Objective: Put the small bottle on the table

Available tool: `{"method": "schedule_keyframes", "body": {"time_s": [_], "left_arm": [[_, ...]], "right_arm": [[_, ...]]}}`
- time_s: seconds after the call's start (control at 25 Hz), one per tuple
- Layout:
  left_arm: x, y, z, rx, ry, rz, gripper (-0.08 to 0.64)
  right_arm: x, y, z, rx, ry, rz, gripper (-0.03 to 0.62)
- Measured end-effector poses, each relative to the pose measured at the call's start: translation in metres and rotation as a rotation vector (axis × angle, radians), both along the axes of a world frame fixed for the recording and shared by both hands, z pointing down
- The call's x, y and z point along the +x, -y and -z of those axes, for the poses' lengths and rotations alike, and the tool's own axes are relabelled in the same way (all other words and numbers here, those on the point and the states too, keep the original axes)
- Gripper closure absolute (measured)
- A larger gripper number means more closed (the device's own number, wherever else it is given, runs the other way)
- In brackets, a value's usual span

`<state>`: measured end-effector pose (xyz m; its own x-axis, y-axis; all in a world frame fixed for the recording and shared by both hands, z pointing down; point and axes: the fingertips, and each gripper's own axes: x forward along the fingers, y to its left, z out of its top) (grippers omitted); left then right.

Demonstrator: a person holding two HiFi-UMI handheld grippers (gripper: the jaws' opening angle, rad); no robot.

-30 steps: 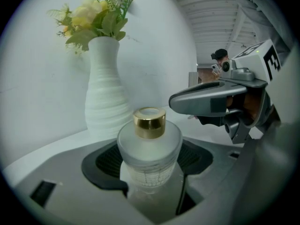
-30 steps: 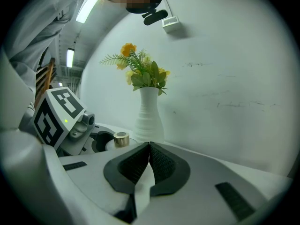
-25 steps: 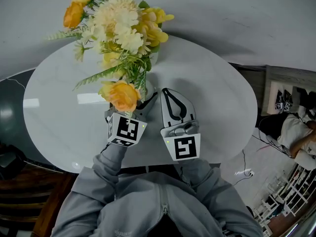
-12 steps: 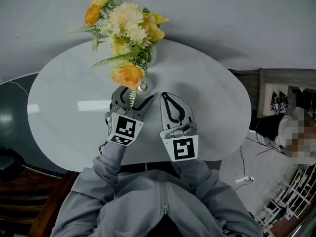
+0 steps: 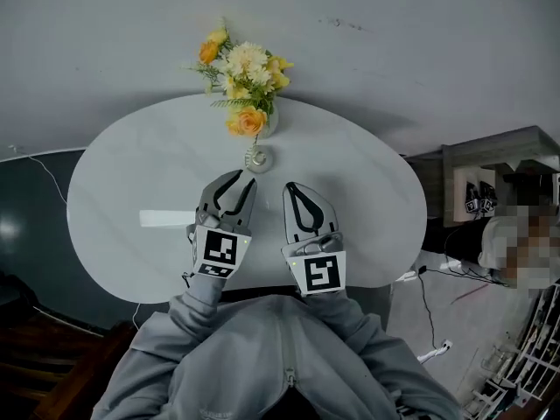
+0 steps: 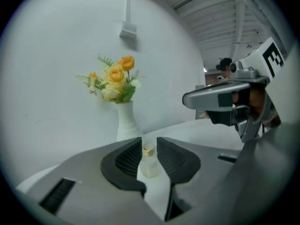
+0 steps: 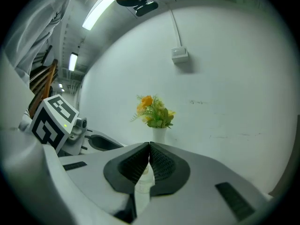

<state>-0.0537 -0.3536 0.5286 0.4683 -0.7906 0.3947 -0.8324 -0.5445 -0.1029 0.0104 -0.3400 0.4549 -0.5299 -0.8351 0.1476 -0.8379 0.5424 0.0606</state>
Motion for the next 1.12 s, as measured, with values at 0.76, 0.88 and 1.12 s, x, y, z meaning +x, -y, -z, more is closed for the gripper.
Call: {"method": "schedule_keyframes", "body": {"time_s": [0.76,0.88,1.12], "left_arm": [[-0.016,-0.072,0.195,0.267,-0.160,0.089,0.552],[-0.019,-0.081,0.205,0.292,-0.187,0.113,0.552],[-0.021,-0.094,0.215,0.317,-0.240,0.137,0.552]], "right_arm": [[0.019,-0.057,0.125,0.148,-0.007,-0.080,0.566],[0.024,-0.066,0.136,0.150,0.021,-0.095,0.566],[0.028,-0.081,0.148,0.161,0.034,-0.101,0.566]]}}
